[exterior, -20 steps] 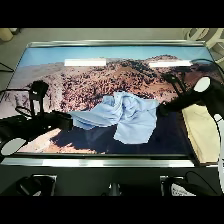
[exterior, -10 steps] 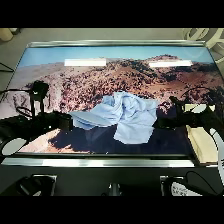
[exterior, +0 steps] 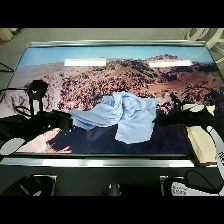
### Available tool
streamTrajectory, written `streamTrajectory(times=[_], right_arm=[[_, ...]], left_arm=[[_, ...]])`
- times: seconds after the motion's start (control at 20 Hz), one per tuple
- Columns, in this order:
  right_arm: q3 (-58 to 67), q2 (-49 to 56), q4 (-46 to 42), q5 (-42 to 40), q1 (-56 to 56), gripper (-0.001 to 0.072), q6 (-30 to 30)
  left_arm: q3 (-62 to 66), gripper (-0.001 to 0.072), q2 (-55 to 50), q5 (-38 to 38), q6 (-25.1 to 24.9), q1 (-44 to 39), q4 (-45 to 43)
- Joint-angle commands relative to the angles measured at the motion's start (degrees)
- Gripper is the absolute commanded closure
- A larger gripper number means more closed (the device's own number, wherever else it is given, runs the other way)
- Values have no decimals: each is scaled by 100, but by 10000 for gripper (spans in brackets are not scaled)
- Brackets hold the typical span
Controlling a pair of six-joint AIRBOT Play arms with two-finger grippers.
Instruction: Fold the shirts.
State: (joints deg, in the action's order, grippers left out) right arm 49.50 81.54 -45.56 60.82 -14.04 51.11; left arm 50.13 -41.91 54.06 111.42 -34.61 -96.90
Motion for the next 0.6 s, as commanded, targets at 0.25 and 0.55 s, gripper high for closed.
streamTrajectory(times=[0.25,0.55], right_arm=[[4378,-2350,-621,382,-404,688,-603],[5506,-4570,-1923,-1034,-402,689,-251]], left_arm=[[3569,687,190,188,-214,938,-686],[5608,687,299,-44,-376,1132,-599]])
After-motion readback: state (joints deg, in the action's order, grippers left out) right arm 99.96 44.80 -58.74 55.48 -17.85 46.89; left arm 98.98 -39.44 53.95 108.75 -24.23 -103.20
